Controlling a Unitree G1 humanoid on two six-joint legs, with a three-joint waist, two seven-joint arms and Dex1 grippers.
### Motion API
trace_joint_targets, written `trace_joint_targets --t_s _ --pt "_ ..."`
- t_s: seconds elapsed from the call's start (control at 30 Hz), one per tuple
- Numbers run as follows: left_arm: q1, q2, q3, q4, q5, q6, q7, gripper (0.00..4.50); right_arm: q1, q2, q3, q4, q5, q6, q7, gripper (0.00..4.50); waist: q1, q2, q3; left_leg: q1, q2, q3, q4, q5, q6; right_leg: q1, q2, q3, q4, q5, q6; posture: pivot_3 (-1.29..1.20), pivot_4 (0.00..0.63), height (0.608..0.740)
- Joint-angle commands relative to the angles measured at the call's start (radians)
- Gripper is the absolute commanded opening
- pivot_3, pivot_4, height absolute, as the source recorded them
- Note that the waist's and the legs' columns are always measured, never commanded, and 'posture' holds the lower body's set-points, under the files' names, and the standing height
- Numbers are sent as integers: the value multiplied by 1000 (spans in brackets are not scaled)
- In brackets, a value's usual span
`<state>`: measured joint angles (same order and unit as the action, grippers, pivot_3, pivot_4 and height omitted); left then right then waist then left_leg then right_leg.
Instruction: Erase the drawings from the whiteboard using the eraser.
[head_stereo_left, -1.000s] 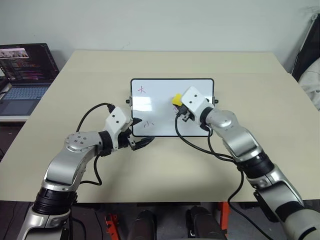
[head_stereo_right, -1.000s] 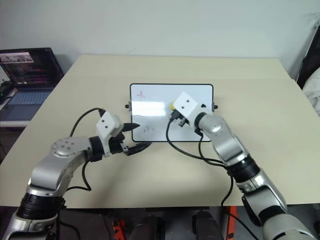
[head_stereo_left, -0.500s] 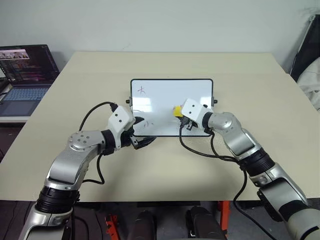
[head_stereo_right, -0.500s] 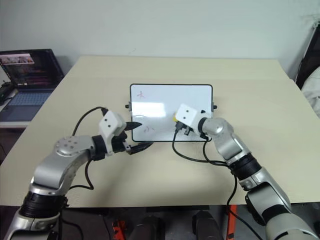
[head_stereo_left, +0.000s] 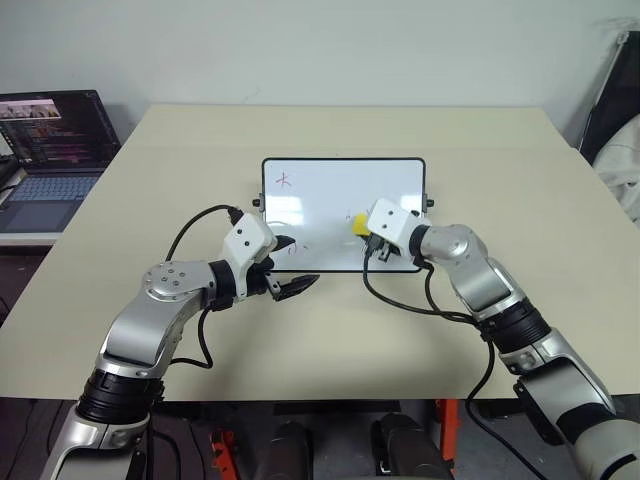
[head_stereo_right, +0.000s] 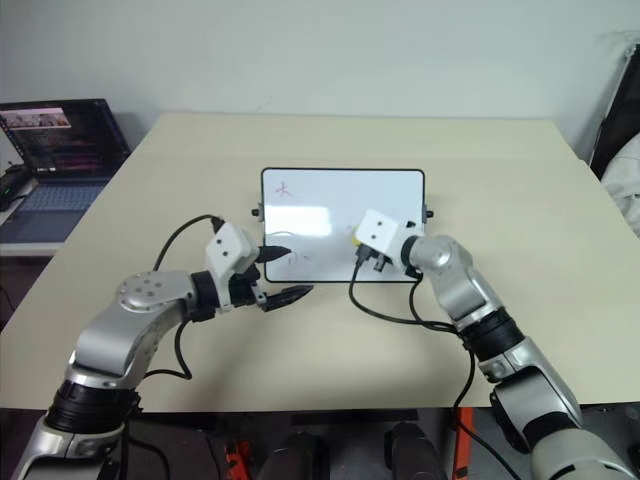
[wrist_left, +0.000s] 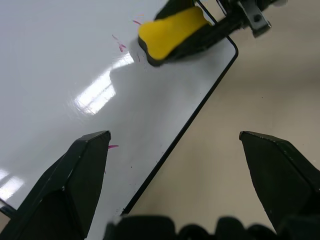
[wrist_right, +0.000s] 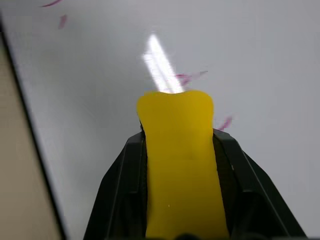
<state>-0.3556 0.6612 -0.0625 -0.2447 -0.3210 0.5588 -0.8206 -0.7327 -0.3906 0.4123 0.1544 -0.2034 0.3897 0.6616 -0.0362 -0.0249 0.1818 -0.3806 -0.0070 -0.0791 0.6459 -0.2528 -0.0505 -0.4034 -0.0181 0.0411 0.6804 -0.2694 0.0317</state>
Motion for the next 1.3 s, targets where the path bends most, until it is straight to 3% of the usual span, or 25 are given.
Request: trace_joint_targets --t_s 0.03,0.1,0.17,0.57,0.97,1.3 --pt "-15 -2 8 -13 -1 -24 -9 4500 -32 24 -51 68 -31 11 -97 1328 -4 0 0 0 0 0 0 0 0 0 0 0 0 0 0 0 150 740" --pt "-10 -1 6 -16 -2 -25 -11 4500 -75 48 -103 121 -38 -18 -199 1327 -10 0 0 0 1 0 0 1 1 0 0 0 0 1 -1 0 150 740" --pt "-6 0 6 -19 -3 -26 -12 4500 -85 42 -96 143 -45 -23 -199 1327 -10 0 0 0 0 0 0 2 1 0 0 0 0 2 -1 0 150 740" --pt "17 7 17 -22 1 -30 -9 4500 13 -13 13 14 -51 55 47 1326 -9 0 0 0 0 0 0 2 2 0 0 0 0 2 0 0 150 740" --pt "52 25 41 -19 4 -39 -5 4500 -154 114 -34 175 -79 -122 -156 1326 -19 0 0 -1 0 0 -1 2 2 -2 0 0 0 3 -1 0 150 740" --pt "72 31 56 -21 6 -41 4 4500 -90 24 52 141 -117 -79 54 1326 -18 0 0 -1 0 -1 -2 1 2 -1 -1 -1 -2 2 -1 0 150 740"
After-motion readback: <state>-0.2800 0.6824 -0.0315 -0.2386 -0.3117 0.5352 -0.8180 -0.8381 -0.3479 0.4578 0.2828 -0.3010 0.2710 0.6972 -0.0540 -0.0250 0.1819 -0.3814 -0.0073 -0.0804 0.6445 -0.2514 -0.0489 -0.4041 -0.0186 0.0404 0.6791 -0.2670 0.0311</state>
